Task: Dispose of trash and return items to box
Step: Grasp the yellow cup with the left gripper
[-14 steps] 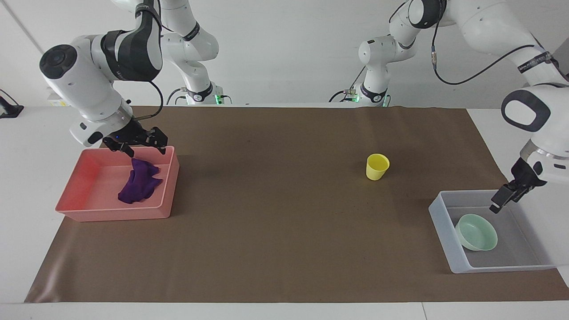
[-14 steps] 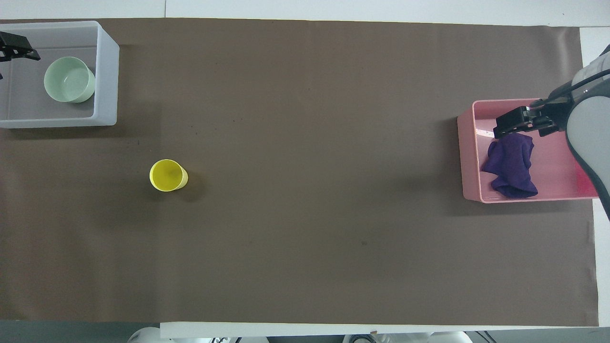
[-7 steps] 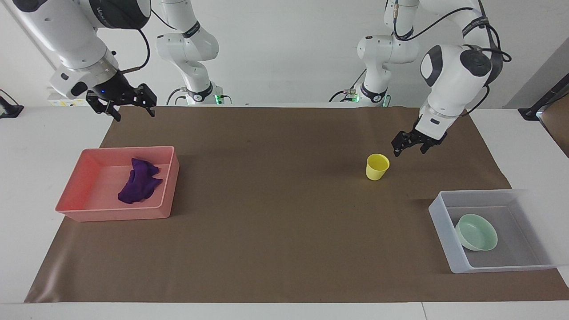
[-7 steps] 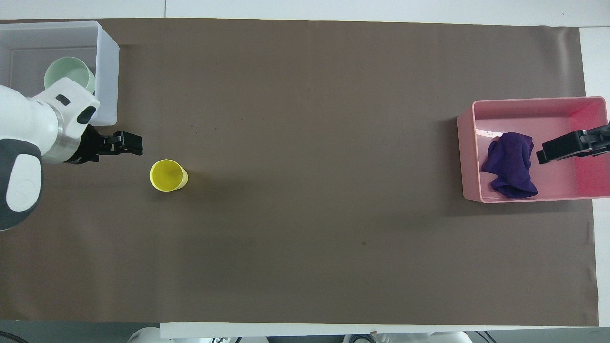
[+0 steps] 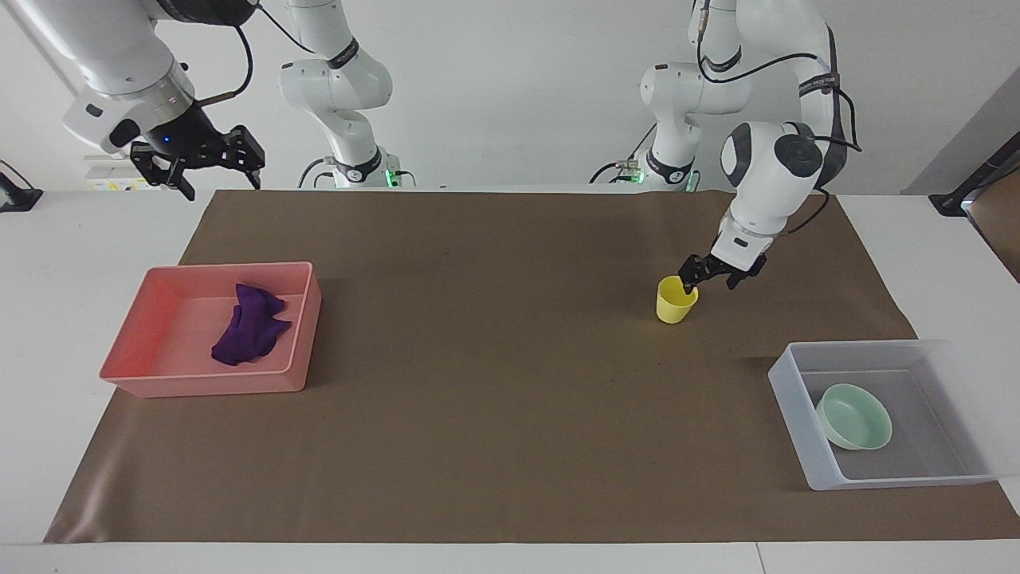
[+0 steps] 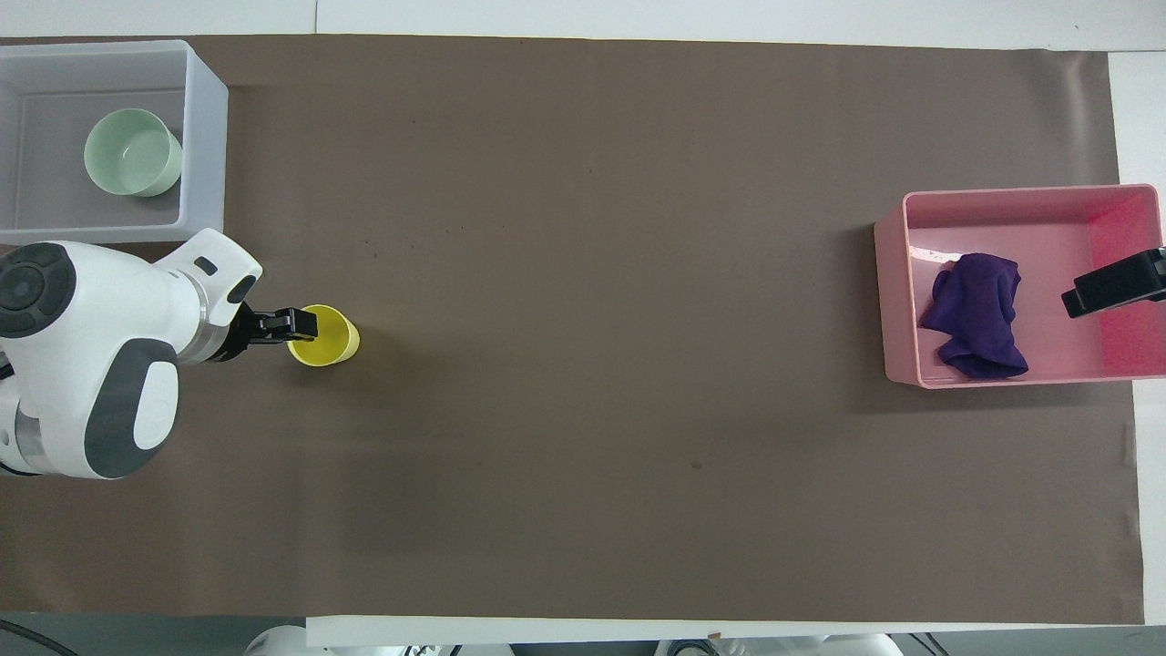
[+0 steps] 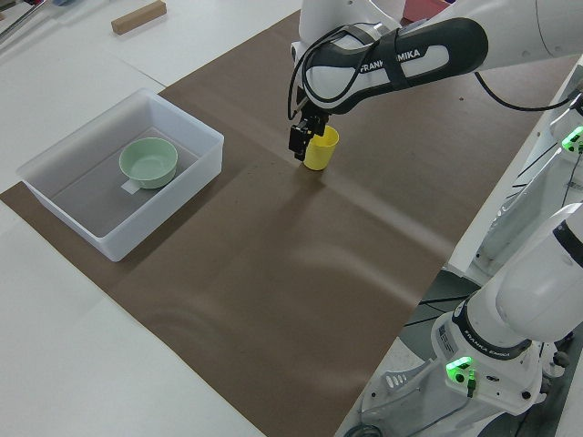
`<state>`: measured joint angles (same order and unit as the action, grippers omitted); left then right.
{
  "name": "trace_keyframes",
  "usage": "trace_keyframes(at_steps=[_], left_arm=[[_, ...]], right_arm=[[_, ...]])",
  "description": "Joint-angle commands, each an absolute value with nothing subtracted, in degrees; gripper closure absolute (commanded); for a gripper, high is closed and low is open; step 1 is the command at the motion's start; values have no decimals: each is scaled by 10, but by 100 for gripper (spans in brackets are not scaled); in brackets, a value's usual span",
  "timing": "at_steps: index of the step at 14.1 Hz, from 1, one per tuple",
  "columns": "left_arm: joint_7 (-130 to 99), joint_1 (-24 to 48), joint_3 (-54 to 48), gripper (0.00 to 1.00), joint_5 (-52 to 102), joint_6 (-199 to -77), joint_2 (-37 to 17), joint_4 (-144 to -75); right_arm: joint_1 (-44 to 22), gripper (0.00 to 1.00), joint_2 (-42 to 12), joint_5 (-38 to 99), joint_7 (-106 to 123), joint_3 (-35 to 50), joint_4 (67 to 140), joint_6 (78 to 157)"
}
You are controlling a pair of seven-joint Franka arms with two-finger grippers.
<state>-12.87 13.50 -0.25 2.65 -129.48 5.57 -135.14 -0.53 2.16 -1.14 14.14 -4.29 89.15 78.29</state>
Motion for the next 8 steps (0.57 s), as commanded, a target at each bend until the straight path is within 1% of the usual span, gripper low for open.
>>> trace_keyframes(at_steps=[1, 5, 6, 8], left_arm=[[-144, 145, 5, 98, 18, -1317, 57, -1368], [-149, 144, 6, 100, 18, -1319, 56, -1367], [-150, 143, 6, 100, 18, -1316, 52, -1356], [-170, 141, 6, 100, 18, -1290, 40, -1310]], right_arm=[[0, 1, 17, 8, 127, -42, 883, 780], [0, 1, 17, 10, 118, -43, 885, 780], [0, 0, 17, 9, 119, -43, 885, 780], [0, 0, 18, 9, 114, -43, 885, 780]])
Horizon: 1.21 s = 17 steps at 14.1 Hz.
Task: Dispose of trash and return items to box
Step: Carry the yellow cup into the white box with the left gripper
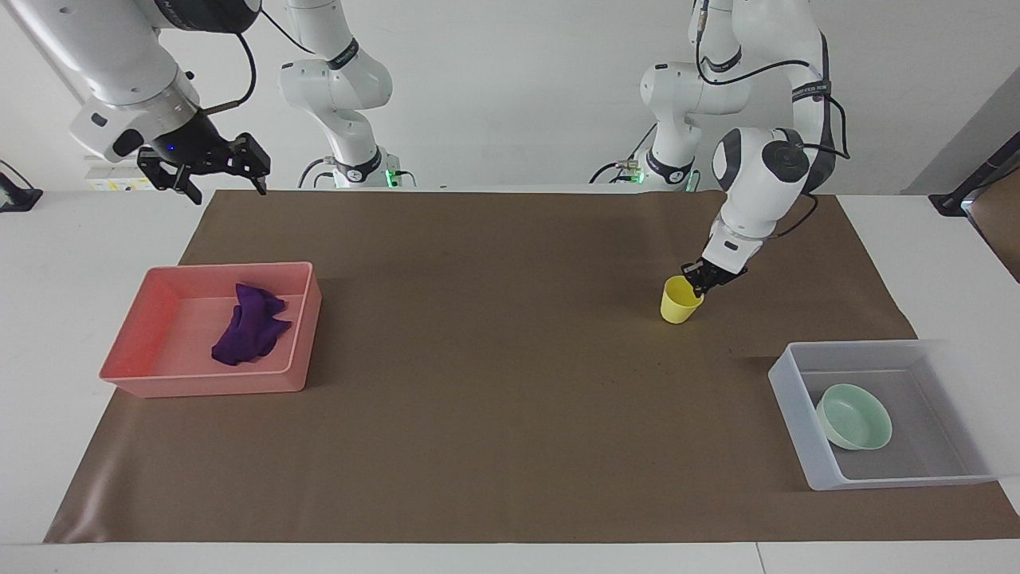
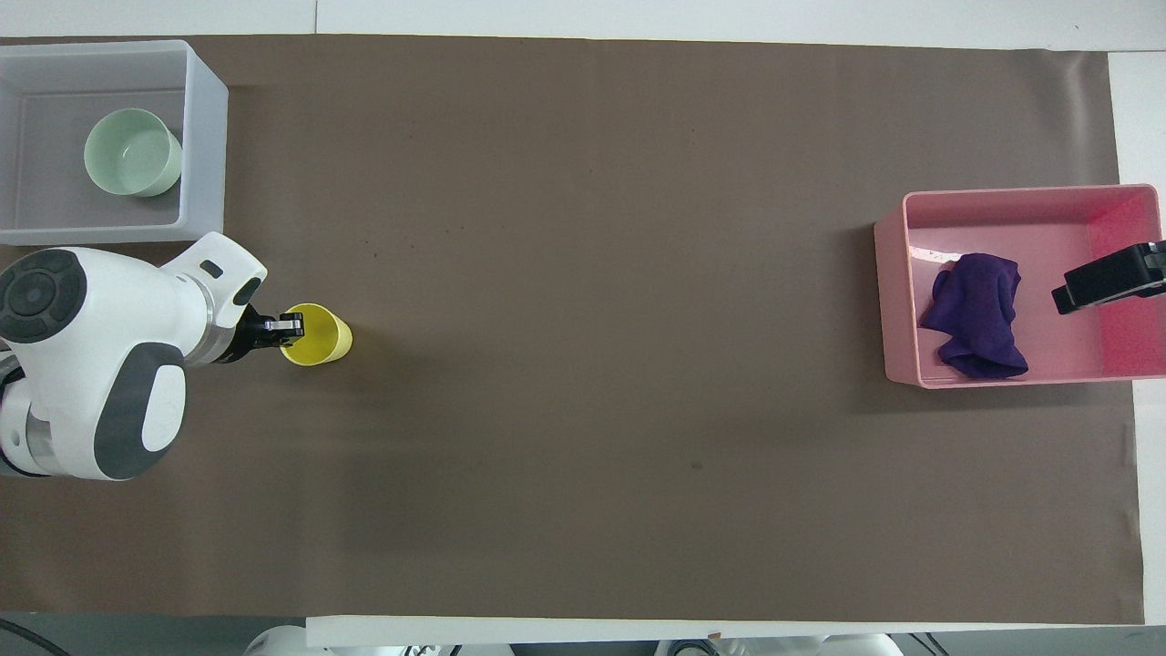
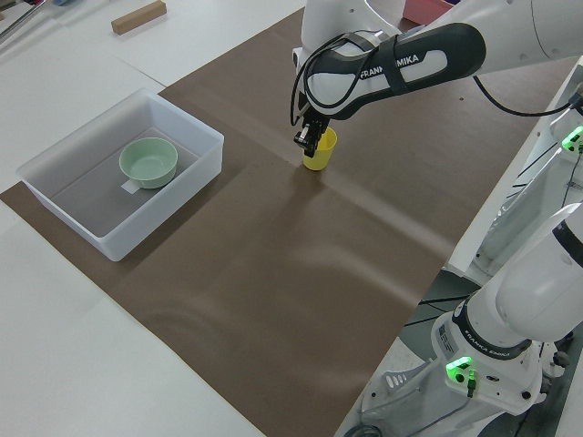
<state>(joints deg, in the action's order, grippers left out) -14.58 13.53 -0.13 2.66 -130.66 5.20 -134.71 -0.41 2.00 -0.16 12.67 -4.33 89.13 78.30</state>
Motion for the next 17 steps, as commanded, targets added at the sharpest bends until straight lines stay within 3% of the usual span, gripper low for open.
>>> trace_keyframes(at_steps=[1, 4, 6, 10, 13, 17], left_arm=[[-170, 135, 7, 100, 18, -1255, 37, -1268], [-166, 81, 14, 100, 19, -1089, -36, -1043], [-160, 22, 14, 100, 19, -1047, -102, -907], [-108, -100, 14, 100, 65, -1096, -183, -860], [-105, -105, 14, 100, 61, -1161, -261, -829], [-105, -101, 11, 100, 67, -1182, -297, -825]], right_arm=[[0, 0, 18, 9, 115, -43, 885, 780], [0, 0, 17, 9, 114, -43, 884, 781], [0, 0, 17, 9, 115, -43, 884, 781], [0, 0, 17, 9, 116, -43, 885, 780], [0, 0, 17, 9, 117, -43, 885, 780], [-2, 0, 17, 8, 115, -43, 884, 781]])
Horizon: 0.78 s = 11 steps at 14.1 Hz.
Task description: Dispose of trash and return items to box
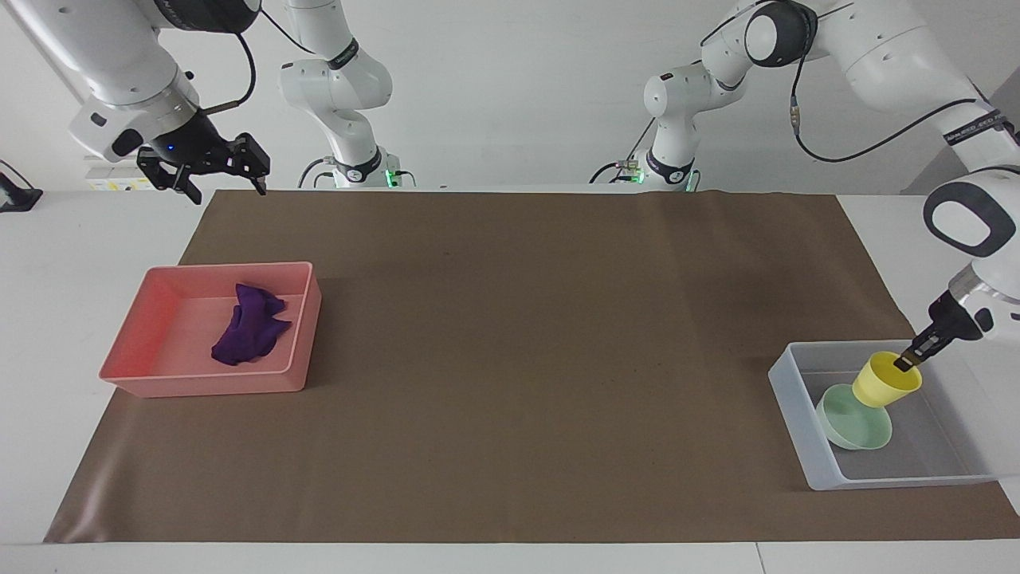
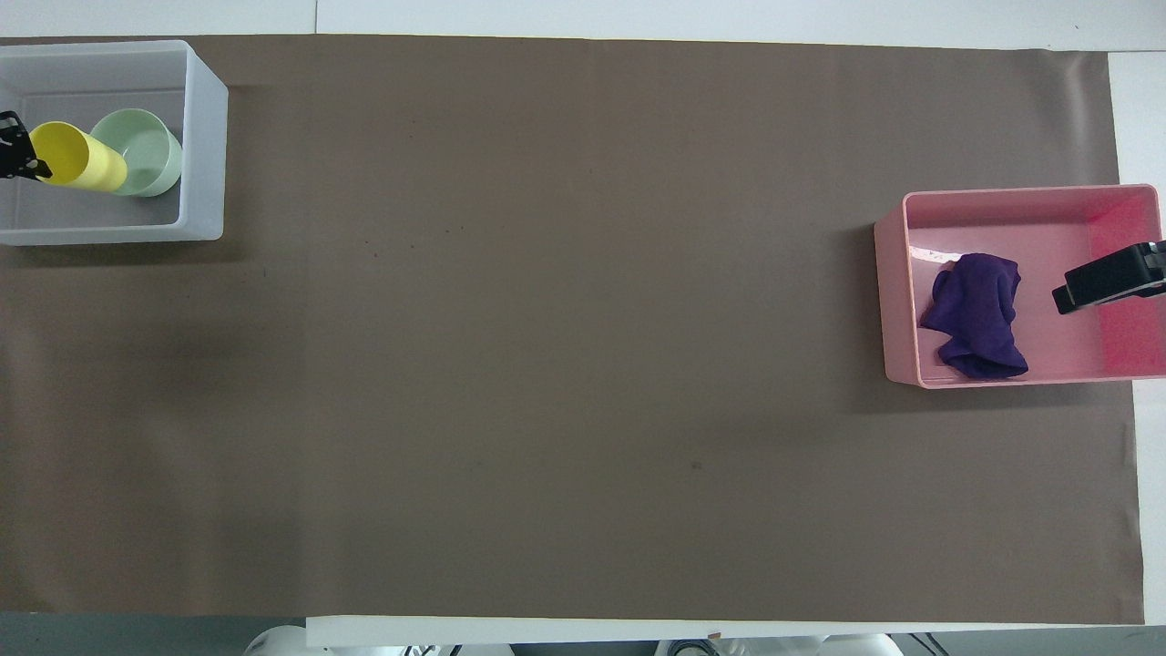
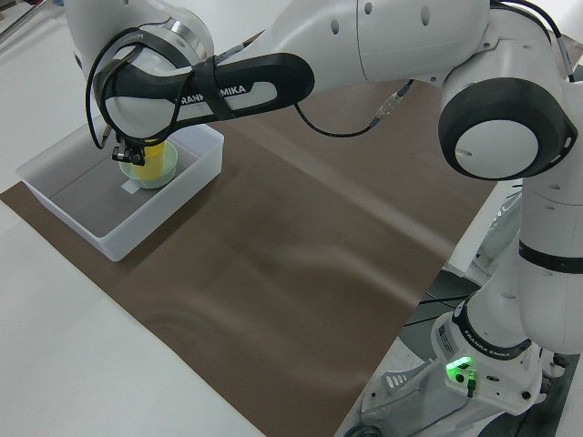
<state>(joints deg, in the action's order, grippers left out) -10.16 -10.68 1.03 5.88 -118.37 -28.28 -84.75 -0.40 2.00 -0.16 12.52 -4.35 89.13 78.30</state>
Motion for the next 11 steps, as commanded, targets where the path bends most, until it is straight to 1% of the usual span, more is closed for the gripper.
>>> trace_keyframes(at_steps=[1, 4, 5, 6, 7, 8, 9, 11], left_arm=[[-105, -101, 10, 100, 69, -1179, -301, -825], [-105, -98, 9, 100, 83, -1181, -301, -830], [-105, -98, 9, 98, 81, -1183, -301, -831], [-103, -93, 10, 65, 78, -1193, -301, -836], [-106, -80, 12, 5, 76, -1219, -298, -852], [-108, -67, 15, 0, 69, -1228, -290, -865], [-105, -65, 15, 0, 50, -1224, -280, -867], [-101, -59, 11, 0, 34, -1219, -243, -881]], right_arm=[[-3, 0, 17, 8, 115, -43, 884, 781], [-4, 0, 17, 8, 116, -43, 884, 781], [-5, 0, 17, 8, 117, -43, 884, 781], [-5, 0, 17, 9, 119, -43, 884, 781], [-5, 0, 18, 9, 118, -43, 885, 781], [-5, 0, 18, 9, 117, -43, 884, 781], [-5, 0, 17, 9, 116, -43, 885, 781], [-5, 0, 17, 8, 116, -43, 885, 781]])
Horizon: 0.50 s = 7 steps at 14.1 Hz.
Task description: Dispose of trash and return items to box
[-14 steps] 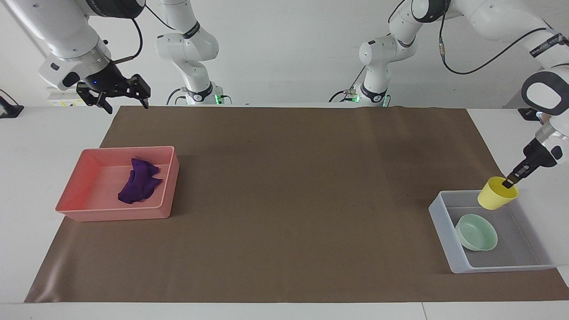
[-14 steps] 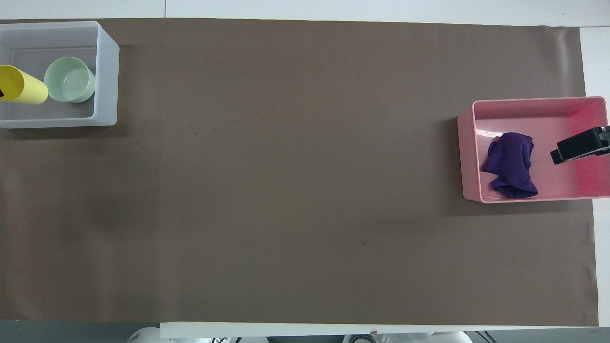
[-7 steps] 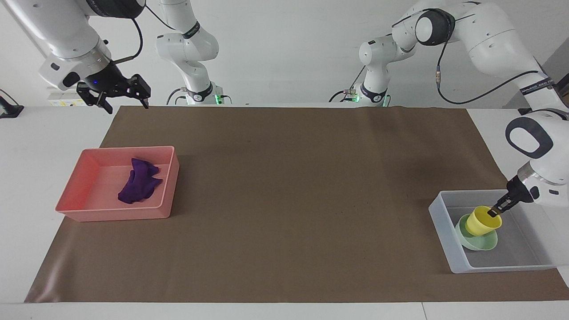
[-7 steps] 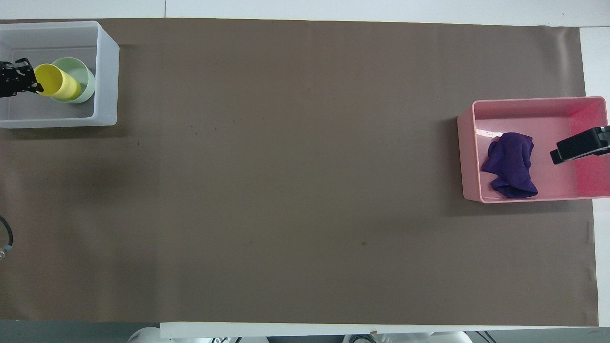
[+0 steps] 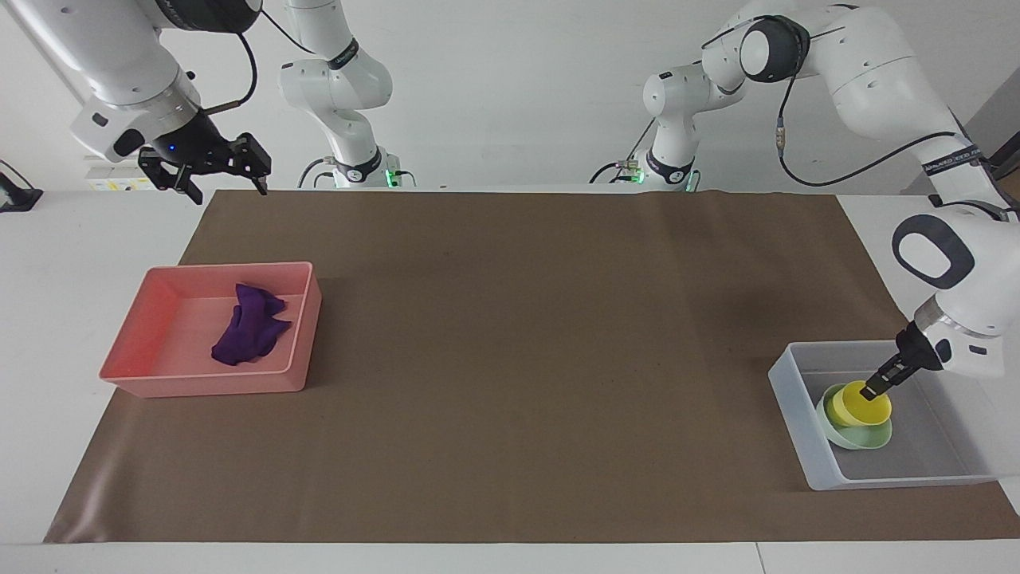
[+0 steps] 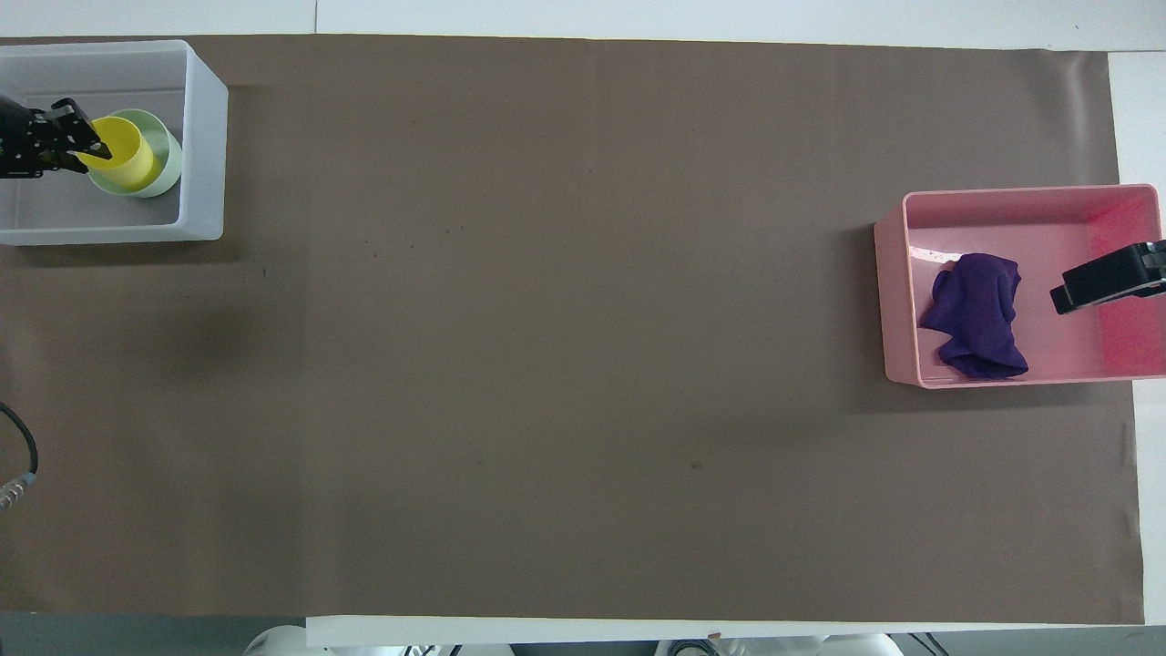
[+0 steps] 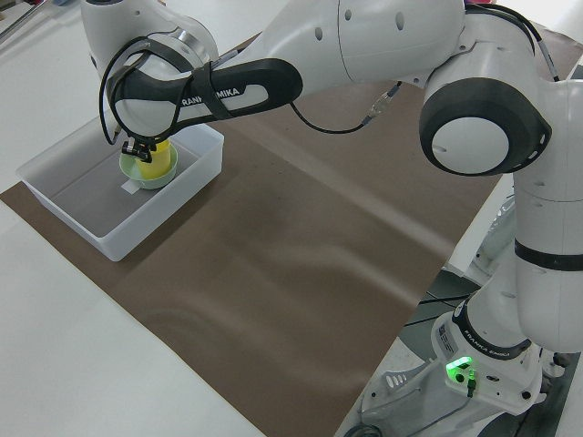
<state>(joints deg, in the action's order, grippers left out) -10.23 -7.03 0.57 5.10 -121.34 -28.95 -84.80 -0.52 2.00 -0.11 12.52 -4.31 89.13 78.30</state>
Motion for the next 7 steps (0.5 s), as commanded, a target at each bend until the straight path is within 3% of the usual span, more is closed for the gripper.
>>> trace_keyframes(at_steps=[1, 7], left_arm=[[-100, -50, 11, 0, 35, -1208, -226, -882], [-24, -12, 12, 0, 34, -1079, -81, -958]], right_arm=[[-4, 0, 17, 9, 116, -43, 885, 781], [-4, 0, 18, 9, 116, -43, 885, 781]])
